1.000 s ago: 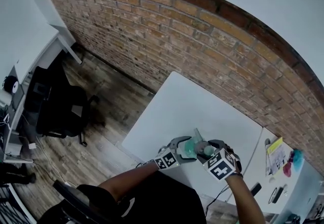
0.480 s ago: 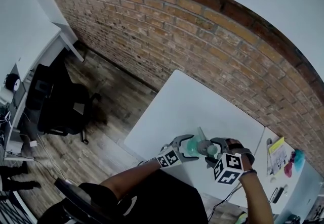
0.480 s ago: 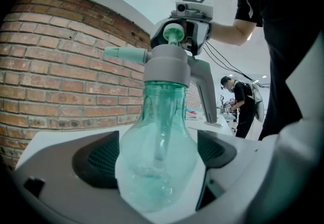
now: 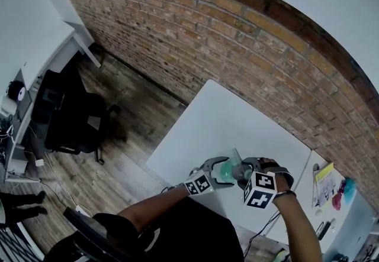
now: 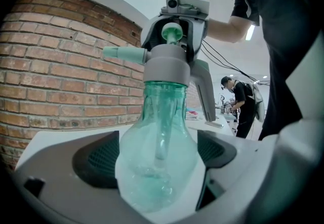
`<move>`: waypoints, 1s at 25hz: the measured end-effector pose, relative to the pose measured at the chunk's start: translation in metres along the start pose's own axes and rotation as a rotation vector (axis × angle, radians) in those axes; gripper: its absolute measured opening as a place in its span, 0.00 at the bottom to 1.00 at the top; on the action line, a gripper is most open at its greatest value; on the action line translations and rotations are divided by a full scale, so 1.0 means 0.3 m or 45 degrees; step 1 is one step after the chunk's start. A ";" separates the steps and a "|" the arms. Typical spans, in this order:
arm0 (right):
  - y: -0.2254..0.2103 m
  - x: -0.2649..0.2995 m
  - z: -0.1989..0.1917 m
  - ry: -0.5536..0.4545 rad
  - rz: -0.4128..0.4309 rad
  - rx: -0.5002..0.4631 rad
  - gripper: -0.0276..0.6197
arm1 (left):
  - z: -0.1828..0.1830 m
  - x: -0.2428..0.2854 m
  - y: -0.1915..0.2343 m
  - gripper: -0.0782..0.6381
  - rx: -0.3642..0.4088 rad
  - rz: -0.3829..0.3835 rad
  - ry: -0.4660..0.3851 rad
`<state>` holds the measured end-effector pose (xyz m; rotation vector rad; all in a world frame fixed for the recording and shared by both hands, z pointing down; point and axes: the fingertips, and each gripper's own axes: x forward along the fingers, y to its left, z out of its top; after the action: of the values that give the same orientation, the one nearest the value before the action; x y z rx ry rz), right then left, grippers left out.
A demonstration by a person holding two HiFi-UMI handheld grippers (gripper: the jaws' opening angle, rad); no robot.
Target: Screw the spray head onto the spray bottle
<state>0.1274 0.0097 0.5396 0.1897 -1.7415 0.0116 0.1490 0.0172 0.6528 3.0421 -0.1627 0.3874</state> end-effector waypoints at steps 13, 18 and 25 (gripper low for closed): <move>-0.031 0.013 -0.022 -0.093 -0.018 0.718 0.47 | -0.002 -0.003 0.000 0.76 -0.009 0.002 -0.004; -0.015 0.010 -0.024 -0.125 -0.003 0.670 0.47 | -0.007 0.002 0.002 0.76 -0.009 0.002 -0.005; -0.020 -0.140 0.056 -0.323 -0.003 0.422 0.47 | -0.003 0.001 0.002 0.76 -0.012 0.000 -0.009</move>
<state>0.1189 0.0069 0.4949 0.4520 -1.9849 0.2862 0.1491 0.0166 0.6539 3.0344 -0.1642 0.3743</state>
